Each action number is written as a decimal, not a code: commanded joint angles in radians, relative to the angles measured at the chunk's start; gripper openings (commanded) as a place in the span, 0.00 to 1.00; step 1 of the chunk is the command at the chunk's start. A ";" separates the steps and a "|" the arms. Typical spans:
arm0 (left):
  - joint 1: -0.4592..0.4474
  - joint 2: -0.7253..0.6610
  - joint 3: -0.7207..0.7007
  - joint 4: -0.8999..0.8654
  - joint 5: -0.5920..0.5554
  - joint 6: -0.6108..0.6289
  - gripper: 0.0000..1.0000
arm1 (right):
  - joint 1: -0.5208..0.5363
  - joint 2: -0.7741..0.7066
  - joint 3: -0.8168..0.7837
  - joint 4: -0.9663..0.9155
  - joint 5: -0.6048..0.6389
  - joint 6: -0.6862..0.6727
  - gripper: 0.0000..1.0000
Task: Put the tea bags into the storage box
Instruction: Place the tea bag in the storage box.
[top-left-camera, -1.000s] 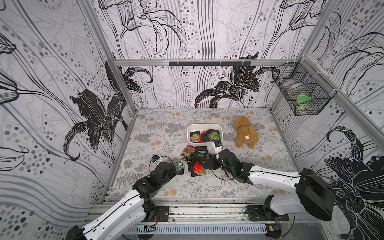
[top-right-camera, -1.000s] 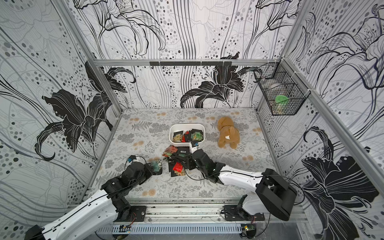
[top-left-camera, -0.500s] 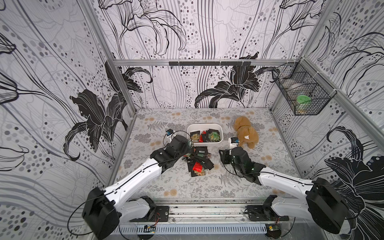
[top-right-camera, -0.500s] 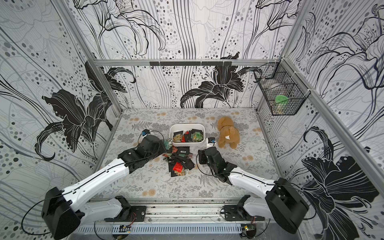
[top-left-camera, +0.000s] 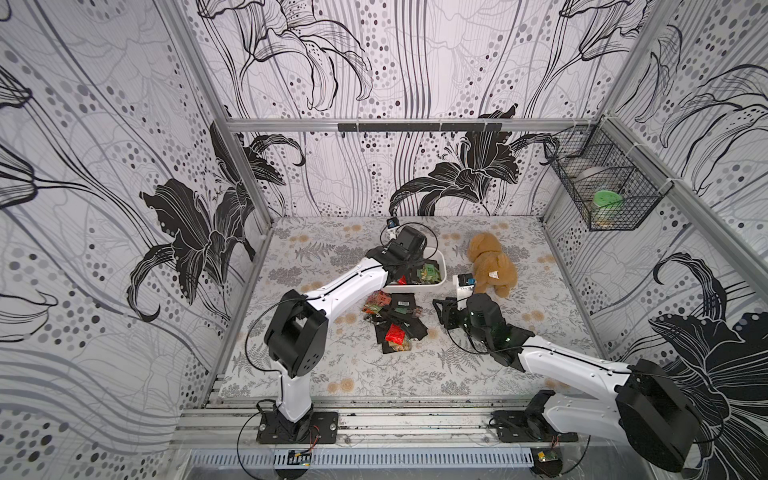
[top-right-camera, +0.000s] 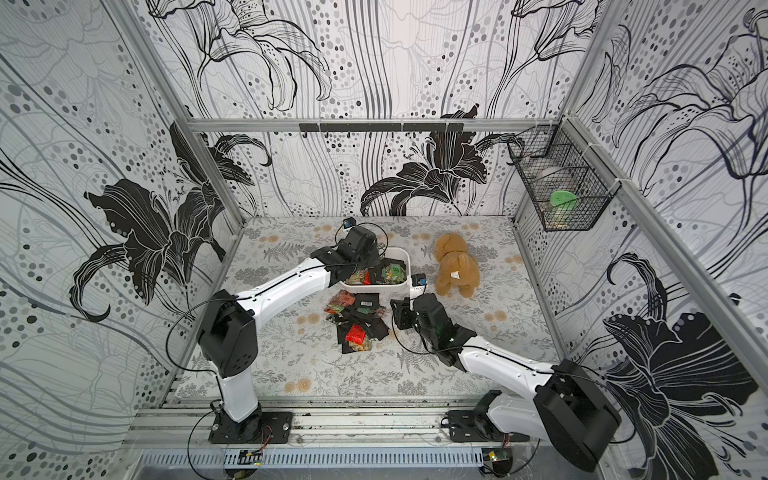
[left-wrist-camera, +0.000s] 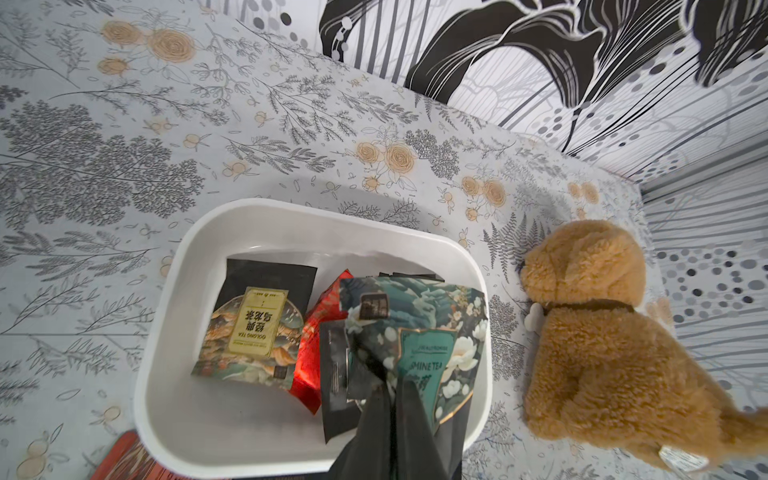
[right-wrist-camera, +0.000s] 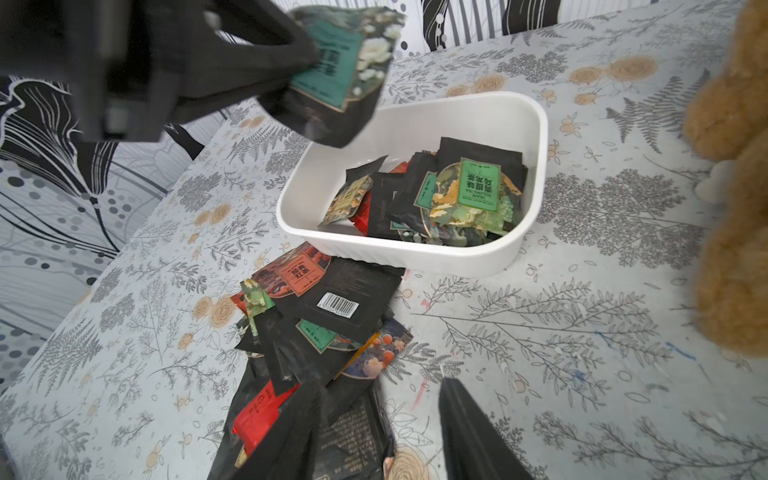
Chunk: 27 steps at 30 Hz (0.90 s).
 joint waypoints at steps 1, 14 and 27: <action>0.019 0.069 0.069 -0.026 -0.007 0.049 0.00 | -0.002 0.015 -0.005 0.024 -0.036 -0.031 0.49; 0.075 0.126 0.100 -0.062 -0.048 0.058 0.59 | -0.002 0.011 0.004 0.007 -0.028 -0.048 0.49; 0.074 -0.298 -0.254 0.001 -0.026 0.025 0.80 | -0.002 0.010 0.003 -0.008 -0.056 -0.055 0.49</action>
